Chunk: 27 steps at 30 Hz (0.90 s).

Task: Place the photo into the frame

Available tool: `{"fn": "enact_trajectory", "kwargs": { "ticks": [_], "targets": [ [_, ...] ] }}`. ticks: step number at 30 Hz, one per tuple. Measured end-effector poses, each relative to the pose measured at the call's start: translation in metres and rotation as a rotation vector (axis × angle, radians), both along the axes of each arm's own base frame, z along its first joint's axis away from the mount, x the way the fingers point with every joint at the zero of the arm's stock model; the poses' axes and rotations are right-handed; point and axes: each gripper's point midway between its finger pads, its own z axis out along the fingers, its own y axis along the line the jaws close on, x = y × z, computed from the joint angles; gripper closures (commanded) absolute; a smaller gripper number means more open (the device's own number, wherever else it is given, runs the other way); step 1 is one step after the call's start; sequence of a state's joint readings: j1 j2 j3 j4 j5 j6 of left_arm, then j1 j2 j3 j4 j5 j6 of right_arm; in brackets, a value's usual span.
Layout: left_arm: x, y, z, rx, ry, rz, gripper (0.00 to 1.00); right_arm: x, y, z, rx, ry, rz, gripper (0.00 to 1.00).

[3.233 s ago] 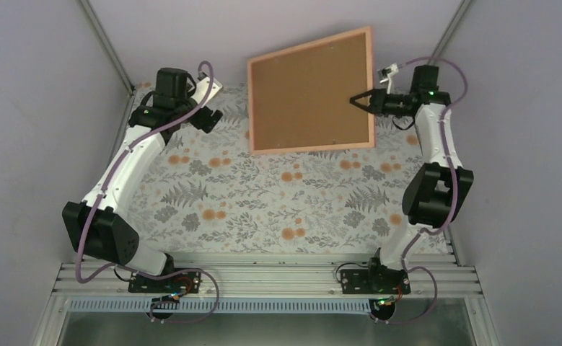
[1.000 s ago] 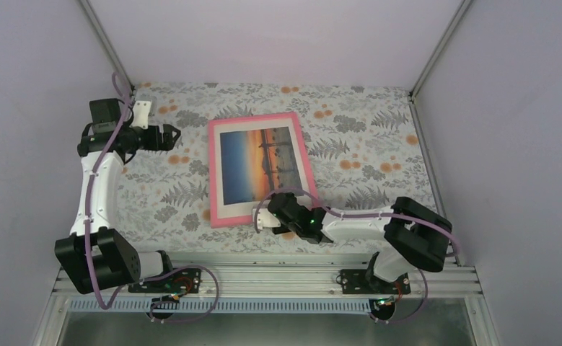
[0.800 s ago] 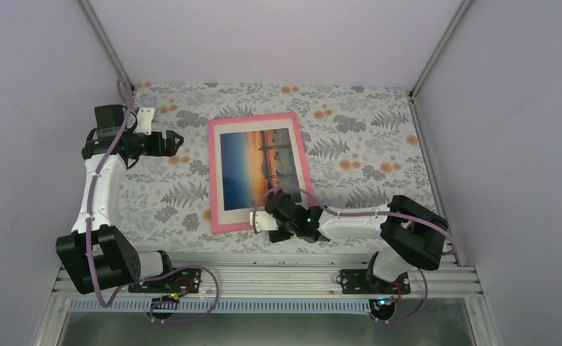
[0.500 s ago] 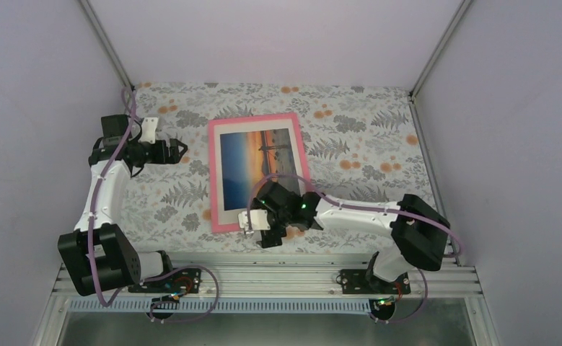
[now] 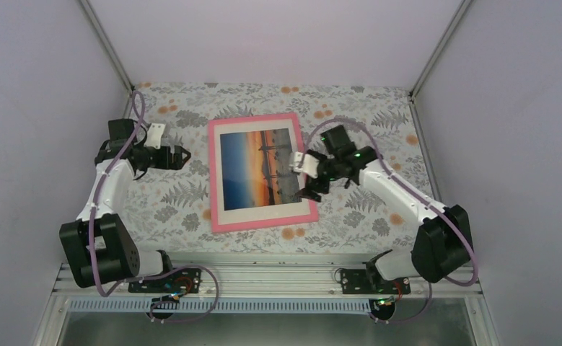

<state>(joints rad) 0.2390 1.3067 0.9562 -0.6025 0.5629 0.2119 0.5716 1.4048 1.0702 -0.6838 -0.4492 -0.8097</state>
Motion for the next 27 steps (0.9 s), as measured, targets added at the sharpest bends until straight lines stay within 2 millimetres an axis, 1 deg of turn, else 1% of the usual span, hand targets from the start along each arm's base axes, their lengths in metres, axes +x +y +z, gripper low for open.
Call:
{"fn": "enact_trajectory", "kwargs": {
  "ticks": [1, 2, 3, 4, 5, 8, 11, 14, 18, 23, 27],
  "targets": [
    [0.001, 0.001, -0.004, 0.009, 0.010, -0.006, 0.00, 0.007, -0.018, -0.004, -0.015, 0.008, -0.033, 0.00],
    [0.002, 0.001, -0.007, 0.015, 0.026, -0.014, 0.00, 0.011, -0.031, -0.007, -0.027, 0.011, -0.054, 0.00],
    [0.005, 0.002, -0.011, 0.020, 0.037, -0.022, 0.00, 0.016, -0.050, -0.013, -0.046, 0.019, -0.083, 0.00],
    [0.009, 0.002, -0.014, 0.021, 0.048, -0.028, 0.00, 0.018, -0.061, -0.017, -0.060, 0.026, -0.100, 0.01],
    [0.014, 0.003, -0.017, 0.021, 0.060, -0.035, 0.00, 0.020, -0.078, -0.023, -0.078, 0.040, -0.124, 0.03],
    [0.031, 0.002, -0.023, 0.020, 0.078, -0.059, 0.00, 0.024, -0.106, -0.037, -0.119, 0.065, -0.151, 0.15],
    [0.048, -0.004, -0.031, 0.004, 0.093, -0.089, 0.01, 0.028, -0.123, -0.057, -0.168, 0.078, -0.150, 0.21],
    [0.056, -0.014, -0.047, -0.031, 0.124, -0.122, 0.02, 0.023, -0.131, -0.084, -0.221, 0.113, -0.124, 0.29],
    [0.059, -0.028, -0.072, -0.063, 0.181, -0.157, 0.04, 0.025, -0.132, -0.104, -0.245, 0.154, -0.093, 0.37],
    [0.062, -0.046, -0.102, -0.097, 0.244, -0.189, 0.05, 0.038, -0.128, -0.124, -0.250, 0.196, -0.082, 0.39],
    [0.060, -0.053, -0.119, -0.115, 0.283, -0.202, 0.05, 0.036, -0.124, -0.133, -0.243, 0.217, -0.073, 0.40]
  ]
}}
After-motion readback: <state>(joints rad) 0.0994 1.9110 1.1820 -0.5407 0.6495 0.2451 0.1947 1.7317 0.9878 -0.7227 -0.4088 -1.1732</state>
